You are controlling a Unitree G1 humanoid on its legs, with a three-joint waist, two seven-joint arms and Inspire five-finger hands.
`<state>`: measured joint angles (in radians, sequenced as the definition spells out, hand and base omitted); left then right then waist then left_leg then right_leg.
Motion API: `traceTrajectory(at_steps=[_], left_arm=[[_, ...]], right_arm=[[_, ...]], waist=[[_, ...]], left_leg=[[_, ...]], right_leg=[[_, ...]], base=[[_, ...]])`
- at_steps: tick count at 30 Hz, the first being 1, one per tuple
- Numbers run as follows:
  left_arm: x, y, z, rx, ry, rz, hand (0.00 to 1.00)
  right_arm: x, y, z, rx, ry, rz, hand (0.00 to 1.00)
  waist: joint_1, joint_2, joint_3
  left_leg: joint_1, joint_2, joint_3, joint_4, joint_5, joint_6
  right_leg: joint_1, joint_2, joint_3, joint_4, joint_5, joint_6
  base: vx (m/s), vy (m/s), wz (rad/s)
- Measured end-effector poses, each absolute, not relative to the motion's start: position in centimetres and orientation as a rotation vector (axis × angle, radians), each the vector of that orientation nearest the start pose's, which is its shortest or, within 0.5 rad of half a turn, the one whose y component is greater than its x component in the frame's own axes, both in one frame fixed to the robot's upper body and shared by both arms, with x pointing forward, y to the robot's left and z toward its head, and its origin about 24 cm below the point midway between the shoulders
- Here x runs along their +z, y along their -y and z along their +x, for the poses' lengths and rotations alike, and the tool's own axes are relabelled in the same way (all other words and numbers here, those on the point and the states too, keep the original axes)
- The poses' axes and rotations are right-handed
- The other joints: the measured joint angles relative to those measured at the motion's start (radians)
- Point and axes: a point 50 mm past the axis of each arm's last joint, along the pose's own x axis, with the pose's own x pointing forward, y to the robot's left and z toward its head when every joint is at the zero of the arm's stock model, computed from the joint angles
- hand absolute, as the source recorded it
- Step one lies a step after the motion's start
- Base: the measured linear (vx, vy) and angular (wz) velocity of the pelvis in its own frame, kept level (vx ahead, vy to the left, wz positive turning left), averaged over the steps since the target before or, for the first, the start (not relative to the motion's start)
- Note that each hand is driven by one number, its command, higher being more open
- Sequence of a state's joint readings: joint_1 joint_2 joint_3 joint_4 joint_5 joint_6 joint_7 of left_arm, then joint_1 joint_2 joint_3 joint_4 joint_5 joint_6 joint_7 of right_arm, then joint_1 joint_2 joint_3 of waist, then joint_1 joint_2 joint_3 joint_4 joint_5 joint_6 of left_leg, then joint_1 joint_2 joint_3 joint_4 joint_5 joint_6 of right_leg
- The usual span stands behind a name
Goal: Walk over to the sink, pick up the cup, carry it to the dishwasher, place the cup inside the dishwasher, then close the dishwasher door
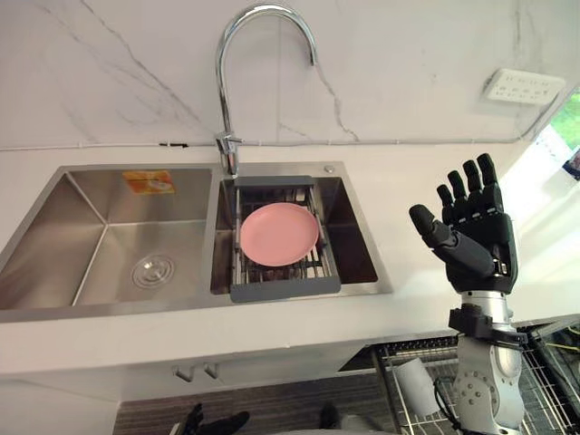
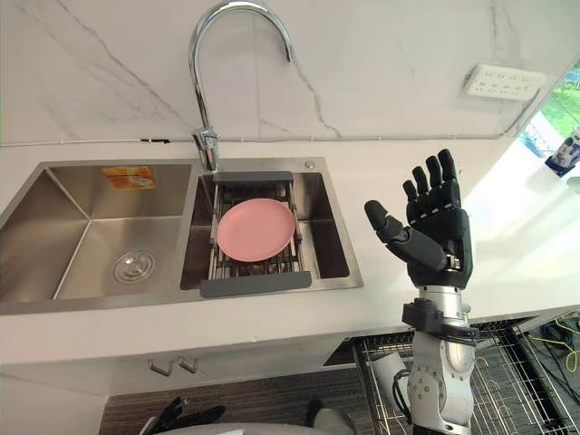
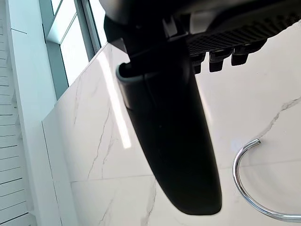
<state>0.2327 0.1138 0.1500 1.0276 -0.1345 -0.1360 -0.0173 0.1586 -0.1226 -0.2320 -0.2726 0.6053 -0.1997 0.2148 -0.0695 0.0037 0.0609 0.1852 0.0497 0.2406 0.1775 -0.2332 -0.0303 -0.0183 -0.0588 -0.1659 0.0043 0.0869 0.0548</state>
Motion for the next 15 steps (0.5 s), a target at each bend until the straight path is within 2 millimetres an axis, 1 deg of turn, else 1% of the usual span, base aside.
traceTrajectory(at_steps=[4,7,9,10,11,12,13,14,15], left_arm=[[-16.09,-21.97,4.57,0.333,-1.089,-0.058,1.00],[-16.19,-21.69,4.12,0.344,-1.100,-0.041,1.00],[-16.12,-21.84,4.09,0.367,-1.090,-0.046,1.00],[-16.04,-21.96,4.03,0.390,-1.079,-0.046,1.00],[-15.98,-22.04,4.02,0.410,-1.069,-0.054,1.00],[-15.96,-22.06,3.88,0.421,-1.066,-0.055,1.00],[-15.89,-22.07,4.03,0.423,-1.057,-0.053,1.00],[-15.82,-21.83,4.18,0.427,-1.042,-0.057,1.00],[-15.80,-21.63,4.23,0.427,-1.036,-0.061,1.00]], right_arm=[[10.13,22.49,20.83,-0.014,0.438,0.360,1.00],[10.02,22.46,20.75,-0.011,0.435,0.362,1.00],[9.87,22.23,20.62,-0.004,0.430,0.369,1.00],[10.07,22.03,20.51,0.007,0.436,0.365,1.00],[10.30,21.93,20.54,0.012,0.448,0.367,1.00],[10.29,21.81,20.80,0.010,0.453,0.380,1.00],[10.36,21.78,21.13,0.003,0.463,0.394,1.00],[10.50,21.90,21.29,0.003,0.468,0.390,1.00],[10.55,21.92,21.30,0.004,0.470,0.389,1.00]], waist=[[0.000,0.003,0.001],[0.014,0.012,0.007],[0.017,0.009,0.021],[0.017,0.012,0.027],[0.029,0.000,0.039],[0.042,-0.002,0.041],[0.045,-0.006,0.046],[0.047,0.003,0.052],[0.049,0.009,0.056]], left_leg=[[0.006,-0.016,0.017,0.006,0.000,0.000],[0.003,-0.015,0.026,0.044,0.000,-0.001],[-0.065,0.008,0.025,0.206,-0.005,-0.008],[-0.125,0.023,0.022,0.339,-0.003,-0.009],[-0.163,0.037,0.011,0.422,-0.009,0.002],[-0.170,0.032,0.013,0.387,-0.072,0.025],[-0.187,0.026,0.008,0.268,-0.101,0.034],[-0.200,0.025,-0.015,0.135,-0.075,0.023],[-0.206,0.029,-0.030,0.085,-0.030,0.014]], right_leg=[[0.033,-0.002,0.028,-0.080,0.044,-0.002],[0.039,0.000,0.050,-0.085,0.042,-0.001],[0.033,-0.003,0.054,-0.049,0.005,-0.032],[0.036,-0.002,0.058,-0.037,-0.003,-0.040],[0.041,-0.017,0.073,-0.038,-0.009,-0.031],[0.037,-0.023,0.090,-0.037,-0.008,-0.030],[0.030,-0.034,0.096,-0.040,-0.005,-0.024],[0.028,-0.036,0.100,-0.046,-0.004,-0.019],[0.029,-0.031,0.104,-0.048,-0.004,-0.013]], base=[[0.00,0.046,-0.24],[0.00,-0.008,-0.25],[-0.01,-0.063,-0.06],[0.00,-0.030,-0.01],[0.01,0.010,-0.18],[0.02,0.052,-0.25],[-0.01,0.048,-0.24],[-0.01,0.042,-0.13],[-0.01,0.058,-0.27]])
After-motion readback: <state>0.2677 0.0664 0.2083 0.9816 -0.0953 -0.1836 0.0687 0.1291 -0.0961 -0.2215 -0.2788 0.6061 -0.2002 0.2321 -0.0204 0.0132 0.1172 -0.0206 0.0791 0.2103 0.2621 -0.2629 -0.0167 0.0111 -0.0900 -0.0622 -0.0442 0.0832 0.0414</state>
